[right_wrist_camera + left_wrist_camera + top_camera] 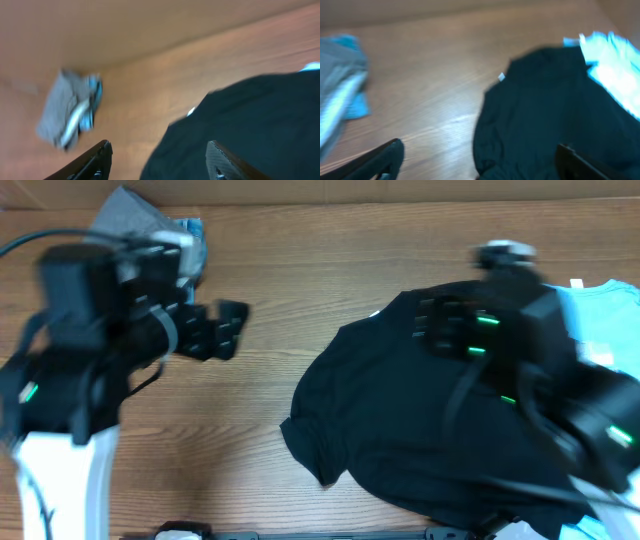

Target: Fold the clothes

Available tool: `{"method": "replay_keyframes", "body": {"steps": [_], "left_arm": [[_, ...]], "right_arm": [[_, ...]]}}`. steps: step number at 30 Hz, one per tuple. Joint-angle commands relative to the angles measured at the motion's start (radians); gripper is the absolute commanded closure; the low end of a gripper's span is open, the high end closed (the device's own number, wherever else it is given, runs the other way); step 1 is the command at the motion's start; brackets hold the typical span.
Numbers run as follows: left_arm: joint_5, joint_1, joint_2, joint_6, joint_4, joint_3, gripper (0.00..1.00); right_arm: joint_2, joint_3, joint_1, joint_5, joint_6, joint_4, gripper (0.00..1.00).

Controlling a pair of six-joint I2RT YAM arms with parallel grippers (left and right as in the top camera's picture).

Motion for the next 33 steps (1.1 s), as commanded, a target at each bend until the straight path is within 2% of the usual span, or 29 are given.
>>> {"method": "replay_keyframes", "body": {"steps": [1,4,8,10,13,19,25,27,29,31,32,33], "left_arm": [[-0.035,-0.105,0.153,0.037,0.043,-0.007,0.00],[0.018,-0.148,0.299,0.037,0.130,-0.008,0.00],[0.014,-0.169,0.497,0.040,0.193,-0.008,0.01],[0.015,-0.180,0.587,0.023,0.211,-0.008,0.09],[0.019,-0.202,0.705,-0.016,0.261,-0.008,0.16],[0.010,-0.262,0.846,-0.008,0.332,-0.008,0.18],[-0.125,-0.330,0.946,-0.008,0.346,-0.008,0.27],[-0.145,-0.343,0.964,-0.008,0.346,-0.008,0.37],[-0.151,-0.348,0.976,-0.010,0.346,-0.008,0.51],[-0.154,-0.348,0.978,-0.013,0.344,-0.008,0.76],[-0.190,-0.347,0.976,-0.039,0.338,-0.008,0.96],[-0.238,-0.344,0.972,-0.074,0.327,-0.007,0.96]], "right_arm": [[-0.067,0.025,-0.084,0.027,0.023,-0.018,0.35],[-0.106,0.025,-0.134,0.027,0.022,-0.061,0.35],[-0.114,0.025,-0.150,0.028,0.023,-0.132,0.33],[-0.113,0.025,-0.150,0.028,0.023,-0.167,0.33],[-0.112,0.024,-0.150,0.028,0.023,-0.193,0.32],[-0.096,0.023,-0.150,0.029,0.033,-0.211,0.32],[-0.073,0.023,-0.150,0.029,0.049,-0.246,0.32],[-0.066,0.023,-0.150,0.028,0.049,-0.253,0.32],[-0.061,0.023,-0.150,0.029,0.064,-0.258,0.32],[-0.054,0.023,-0.150,0.029,0.075,-0.260,0.32],[-0.047,0.023,-0.150,0.035,0.075,-0.260,0.32],[-0.043,0.023,-0.150,0.040,0.076,-0.259,0.31]]}}
